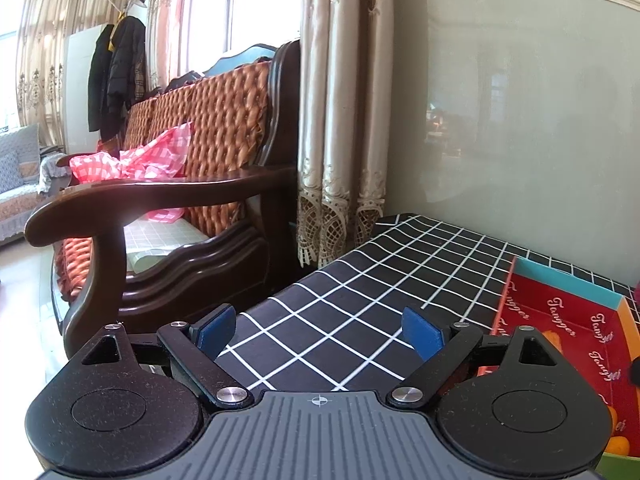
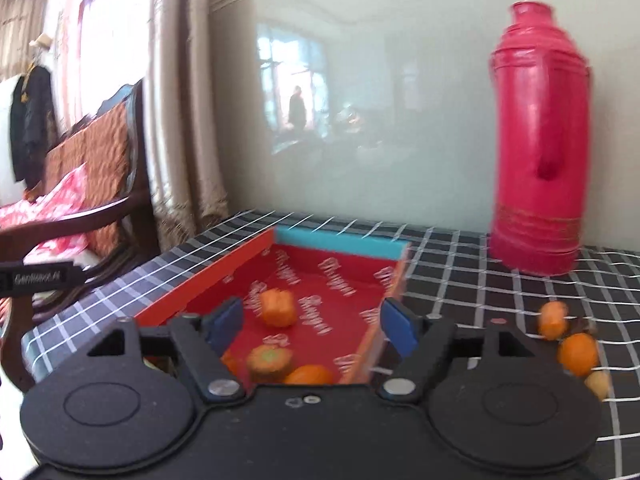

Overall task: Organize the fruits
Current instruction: 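Move the left tool to the pile and grasp the yellow-green fruit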

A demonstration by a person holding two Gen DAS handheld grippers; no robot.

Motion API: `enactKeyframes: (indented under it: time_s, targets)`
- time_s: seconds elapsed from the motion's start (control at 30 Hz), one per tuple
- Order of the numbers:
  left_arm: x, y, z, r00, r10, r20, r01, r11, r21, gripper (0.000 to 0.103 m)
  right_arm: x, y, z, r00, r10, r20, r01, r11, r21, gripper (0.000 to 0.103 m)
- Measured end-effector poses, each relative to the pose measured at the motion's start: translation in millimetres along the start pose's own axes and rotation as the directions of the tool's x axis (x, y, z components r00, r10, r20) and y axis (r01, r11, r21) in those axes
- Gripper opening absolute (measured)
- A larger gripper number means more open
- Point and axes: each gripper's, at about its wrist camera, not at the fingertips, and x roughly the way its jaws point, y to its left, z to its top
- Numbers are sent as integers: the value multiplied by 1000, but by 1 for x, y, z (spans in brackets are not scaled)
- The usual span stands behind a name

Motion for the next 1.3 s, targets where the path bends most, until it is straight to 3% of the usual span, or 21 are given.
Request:
enactKeyframes:
  time_s: [0.2,0.37,0.47,0.6,0.8,0.93,1.0,1.13,1.3]
  targets:
    - [-10,-20,-2,999,-43,20,42,998,35,90,-10,-32,-3,986,-168,13,167,984,66,91]
    - [-26,-48,-6,991,-124,47,120,989,83,90,-25,-61,-6,935,-353,15,350,932,96,97]
    - [-37,-67,-8,981,-188,52,182,977,110,90,-38,-83,-8,880,-474,4,470,873,130,97]
    - [-52,-101,-16,960,-277,42,268,952,149,90,-51,-111,-13,787,-616,-27,614,778,133,97]
    - [-78,-155,-35,915,-404,0,394,892,222,90,-75,-147,-24,677,-732,-73,732,661,163,97]
    - [-94,-191,-51,880,-473,-44,466,843,268,90,-94,-162,-30,585,-807,-81,804,564,186,97]
    - [-101,-210,-60,864,-497,-75,497,821,282,90,-102,-170,-32,570,-817,-86,813,546,199,97]
    - [-114,-244,-74,834,-537,-128,548,782,295,89,-115,-185,-35,564,-820,-97,816,535,218,97]
    - [-130,-282,-91,805,-566,-179,592,743,311,72,-134,-195,-38,571,-815,-94,807,537,245,97]
